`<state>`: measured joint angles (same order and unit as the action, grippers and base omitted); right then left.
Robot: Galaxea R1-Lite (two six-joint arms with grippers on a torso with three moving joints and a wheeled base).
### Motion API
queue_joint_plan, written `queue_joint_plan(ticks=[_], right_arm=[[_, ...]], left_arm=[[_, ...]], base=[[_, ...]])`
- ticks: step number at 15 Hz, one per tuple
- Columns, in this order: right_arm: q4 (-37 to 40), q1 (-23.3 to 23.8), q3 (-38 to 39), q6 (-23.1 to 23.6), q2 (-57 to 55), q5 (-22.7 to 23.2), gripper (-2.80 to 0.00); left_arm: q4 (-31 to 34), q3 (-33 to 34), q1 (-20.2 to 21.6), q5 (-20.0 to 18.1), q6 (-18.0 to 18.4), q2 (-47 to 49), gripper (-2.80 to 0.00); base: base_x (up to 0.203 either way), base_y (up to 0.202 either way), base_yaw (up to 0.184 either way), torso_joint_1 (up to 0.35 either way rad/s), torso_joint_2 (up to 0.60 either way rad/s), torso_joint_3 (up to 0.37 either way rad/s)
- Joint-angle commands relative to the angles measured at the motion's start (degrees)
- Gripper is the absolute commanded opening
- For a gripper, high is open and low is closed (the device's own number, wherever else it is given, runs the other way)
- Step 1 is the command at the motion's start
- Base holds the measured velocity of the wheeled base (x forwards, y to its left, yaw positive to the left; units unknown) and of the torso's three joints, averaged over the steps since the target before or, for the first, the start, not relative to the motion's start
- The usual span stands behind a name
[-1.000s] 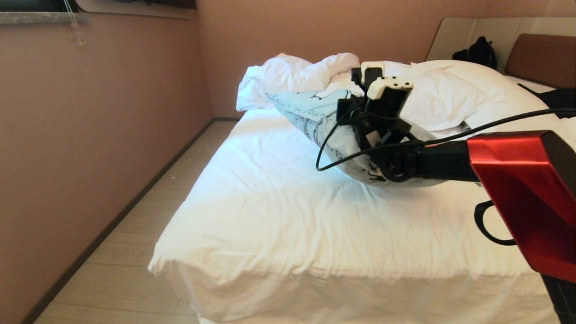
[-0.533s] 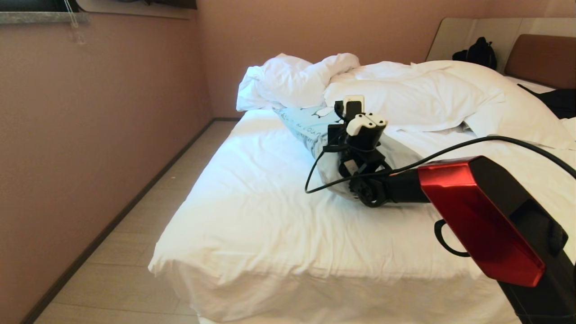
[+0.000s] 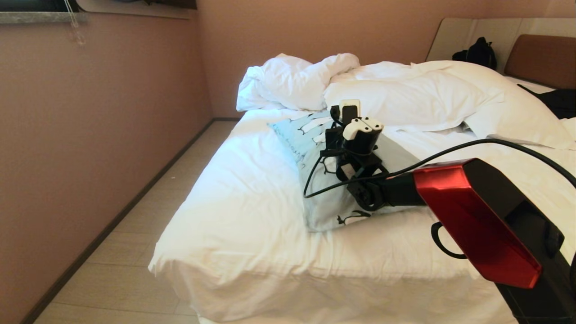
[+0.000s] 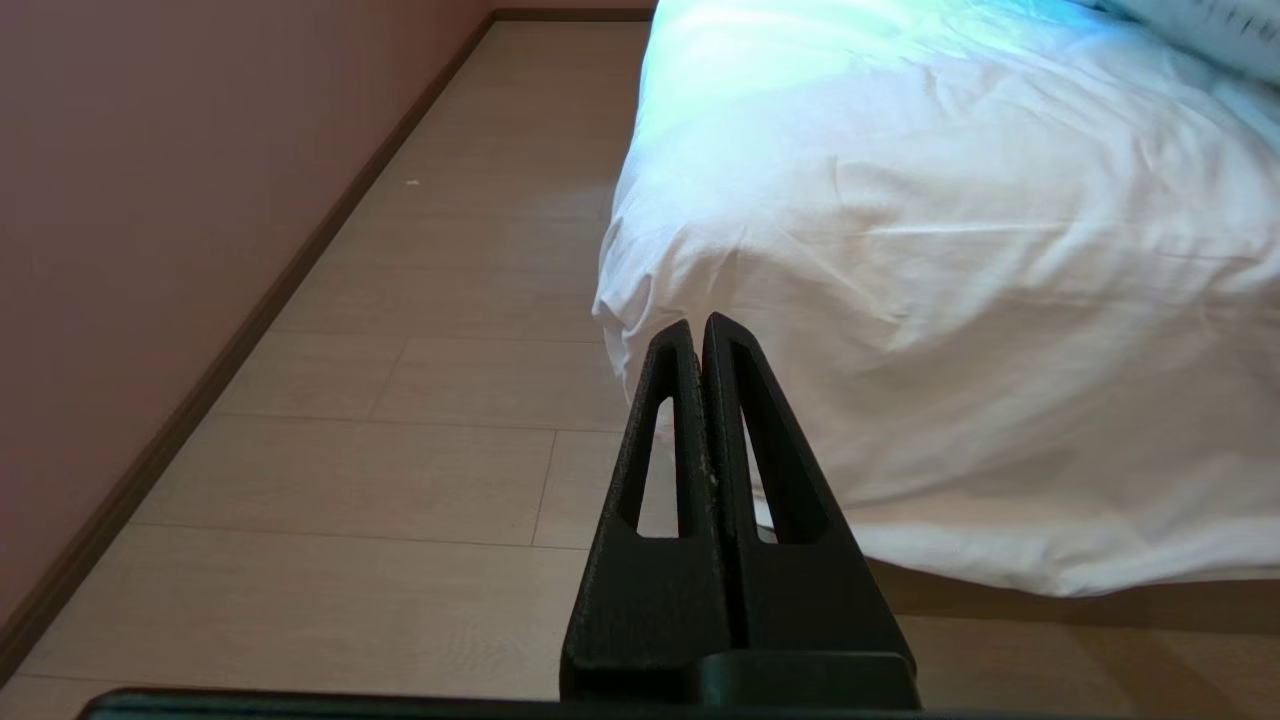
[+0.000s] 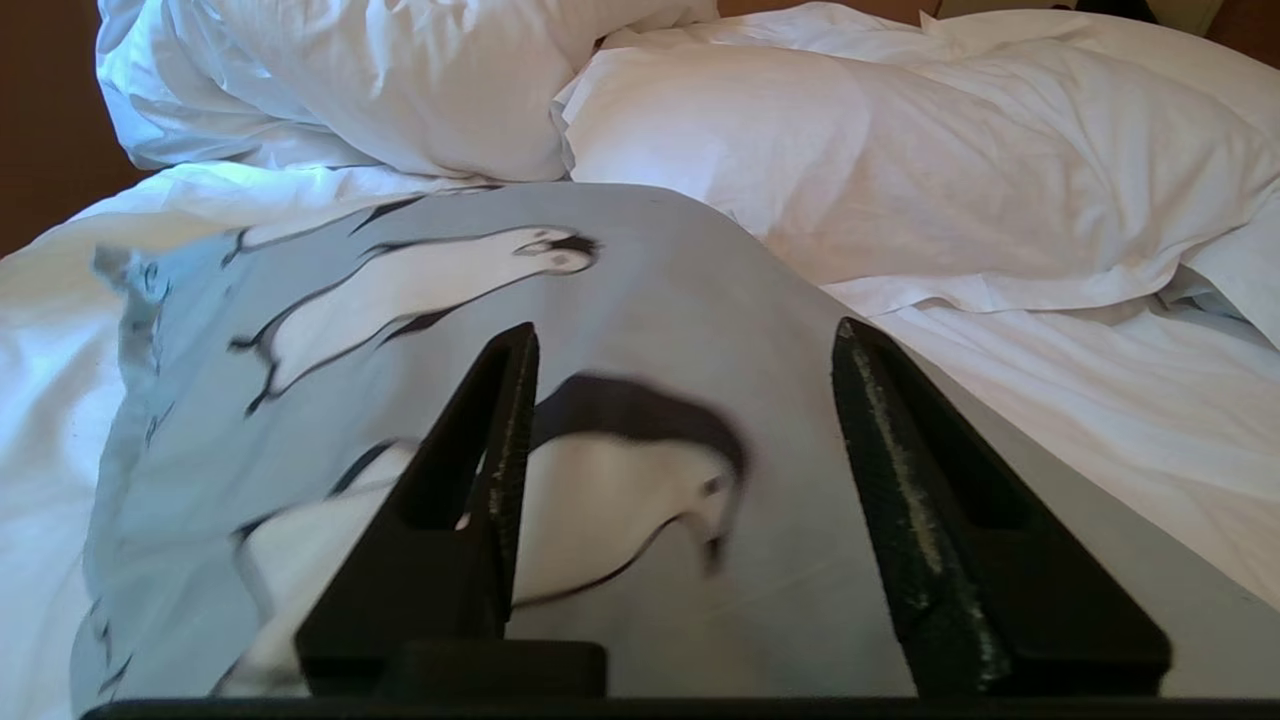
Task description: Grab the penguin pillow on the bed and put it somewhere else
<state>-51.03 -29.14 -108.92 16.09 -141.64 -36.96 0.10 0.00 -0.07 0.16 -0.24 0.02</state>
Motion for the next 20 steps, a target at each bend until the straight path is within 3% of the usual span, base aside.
queue_joint_plan(ticks=[1,10,11,12,20], right_arm=[[0.5,-0.7,1.4,0.1,3.5,-0.3,0.0],[12.2,-2.0,1.6,0.1,15.8,-0.4,0.0],[14.3,-1.8,1.4,0.1,17.4,-0.4,-1.17],[16.2,-1.2,1.3,0.0,19.1,-0.3,-2.8],[24.4,7.3,3.2,-3.2,30.4,-0.4,-2.8]], left_arm=[[0.0,0.1,0.0,0.0,0.0,0.0,-2.8],[0.0,0.1,0.0,0.0,0.0,0.0,-2.8],[0.0,0.1,0.0,0.0,0.0,0.0,-2.8],[0.0,0.1,0.0,0.0,0.0,0.0,-2.8],[0.0,0.1,0.0,0.0,0.0,0.0,-2.8]], base=[[0.0,0.0,0.0,0.0,0.0,0.0],[0.0,0.0,0.0,0.0,0.0,0.0],[0.0,0.0,0.0,0.0,0.0,0.0],[0.0,0.0,0.0,0.0,0.0,0.0],[0.0,0.0,0.0,0.0,0.0,0.0]])
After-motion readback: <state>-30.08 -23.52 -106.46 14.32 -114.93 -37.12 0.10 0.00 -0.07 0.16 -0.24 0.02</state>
